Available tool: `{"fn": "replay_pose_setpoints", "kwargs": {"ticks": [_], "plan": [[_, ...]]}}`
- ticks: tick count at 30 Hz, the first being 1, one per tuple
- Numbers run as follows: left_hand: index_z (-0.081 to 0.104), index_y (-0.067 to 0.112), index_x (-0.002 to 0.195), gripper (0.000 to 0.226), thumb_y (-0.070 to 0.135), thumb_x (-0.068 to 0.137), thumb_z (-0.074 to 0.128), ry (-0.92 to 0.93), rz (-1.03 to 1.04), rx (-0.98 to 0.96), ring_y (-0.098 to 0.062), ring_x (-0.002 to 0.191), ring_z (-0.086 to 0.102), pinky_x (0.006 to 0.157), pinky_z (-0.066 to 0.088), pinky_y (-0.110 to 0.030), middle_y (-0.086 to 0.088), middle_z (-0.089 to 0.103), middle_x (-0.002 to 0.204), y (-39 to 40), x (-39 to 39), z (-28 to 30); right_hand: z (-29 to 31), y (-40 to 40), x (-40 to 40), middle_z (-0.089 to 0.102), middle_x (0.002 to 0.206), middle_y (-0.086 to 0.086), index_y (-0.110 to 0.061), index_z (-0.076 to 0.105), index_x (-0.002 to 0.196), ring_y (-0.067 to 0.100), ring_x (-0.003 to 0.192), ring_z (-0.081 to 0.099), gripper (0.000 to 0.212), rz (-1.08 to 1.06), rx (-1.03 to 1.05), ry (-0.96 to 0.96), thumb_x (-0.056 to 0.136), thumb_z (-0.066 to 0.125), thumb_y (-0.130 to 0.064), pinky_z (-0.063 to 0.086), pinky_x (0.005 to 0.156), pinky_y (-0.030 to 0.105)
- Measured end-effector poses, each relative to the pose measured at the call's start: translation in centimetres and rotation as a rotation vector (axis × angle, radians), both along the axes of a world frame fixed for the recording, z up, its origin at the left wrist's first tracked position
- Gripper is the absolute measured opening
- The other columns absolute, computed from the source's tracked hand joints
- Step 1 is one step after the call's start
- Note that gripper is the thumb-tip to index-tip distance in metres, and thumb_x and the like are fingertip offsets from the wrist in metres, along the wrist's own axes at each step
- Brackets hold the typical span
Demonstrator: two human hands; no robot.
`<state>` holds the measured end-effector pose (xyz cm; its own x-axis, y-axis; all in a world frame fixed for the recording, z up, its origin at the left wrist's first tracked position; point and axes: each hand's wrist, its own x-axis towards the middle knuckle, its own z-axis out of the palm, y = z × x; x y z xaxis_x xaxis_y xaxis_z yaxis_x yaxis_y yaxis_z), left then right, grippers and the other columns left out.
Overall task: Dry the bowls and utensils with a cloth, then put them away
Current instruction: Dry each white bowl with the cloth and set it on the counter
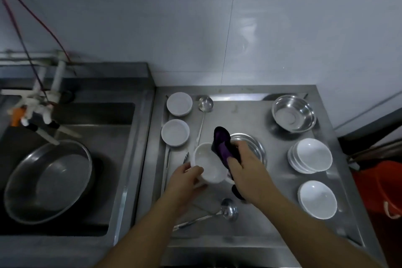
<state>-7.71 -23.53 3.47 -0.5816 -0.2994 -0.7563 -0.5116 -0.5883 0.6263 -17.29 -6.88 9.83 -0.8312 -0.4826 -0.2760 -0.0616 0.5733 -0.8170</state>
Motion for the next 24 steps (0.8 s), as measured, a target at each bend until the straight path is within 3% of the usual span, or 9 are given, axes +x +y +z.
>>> {"fn": "replay_pose_setpoints", "kwargs": {"ticks": [5,9,11,15,19,22,24], "plan": [[0.065,0.003,0.133,0.035,0.016,0.101,0.066,0.275,-0.007,0.012,-0.033,0.112,0.074,0.093,0.062,-0.045,-0.02,0.076,0.122,3.1,-0.7,7.8,4.7,1.8,-0.5,0.069,0.13,-0.015,-0.036,0.065,0.136,0.004,0.11,0.063,0.045,0.238,-0.057,0.347,0.093,0.072,-0.026,0.048,0.094,0.015],[0.049,0.001,0.143,0.058,0.023,0.094,0.07,0.435,-0.034,0.025,-0.044,0.125,0.066,0.105,0.056,-0.055,-0.031,0.063,0.138,5.0,-0.4,12.3,7.5,3.4,-0.4,0.063,0.14,-0.018,-0.032,0.069,0.137,-0.007,0.114,0.056,0.043,0.259,-0.213,0.456,0.095,0.075,-0.024,0.039,0.095,0.0],[0.052,0.003,0.147,0.061,0.034,0.096,0.066,0.467,-0.065,0.041,-0.043,0.13,0.064,0.111,0.052,-0.055,-0.029,0.062,0.143,5.4,0.2,13.9,8.5,4.2,-0.3,0.062,0.141,-0.024,-0.033,0.069,0.137,-0.007,0.118,0.059,0.043,0.249,-0.271,0.47,0.096,0.074,-0.022,0.042,0.099,0.005],[0.052,0.016,0.152,0.072,0.049,0.091,0.072,0.491,-0.139,0.006,-0.039,0.134,0.062,0.106,0.056,-0.049,-0.018,0.061,0.149,5.8,1.2,15.4,9.9,5.3,0.1,0.063,0.14,-0.029,-0.038,0.069,0.137,-0.001,0.122,0.065,0.043,0.276,-0.354,0.429,0.098,0.07,-0.018,0.055,0.1,0.025],[0.038,0.016,0.161,0.103,0.062,0.08,0.083,0.565,-0.243,-0.008,-0.044,0.145,0.049,0.118,0.039,-0.067,-0.022,0.05,0.158,6.0,1.4,16.7,11.3,5.6,1.2,0.06,0.144,-0.031,-0.039,0.069,0.136,-0.001,0.128,0.062,0.04,0.351,-0.449,0.349,0.101,0.063,-0.02,0.053,0.102,0.021],[0.035,0.008,0.161,0.105,0.06,0.083,0.08,0.629,-0.284,0.044,-0.054,0.147,0.04,0.121,0.029,-0.073,-0.033,0.043,0.158,5.7,1.4,17.1,12.0,5.2,1.6,0.061,0.143,-0.028,-0.033,0.071,0.133,0.003,0.129,0.062,0.04,0.407,-0.421,0.404,0.1,0.062,-0.011,0.052,0.104,0.023],[0.041,0.008,0.159,0.1,0.062,0.083,0.079,0.658,-0.288,0.094,-0.052,0.147,0.042,0.122,0.03,-0.071,-0.031,0.046,0.157,5.4,1.6,17.3,12.7,4.6,1.6,0.058,0.142,-0.033,-0.029,0.072,0.131,-0.005,0.129,0.057,0.042,0.424,-0.346,0.525,0.097,0.063,-0.007,0.046,0.104,0.014]]}}
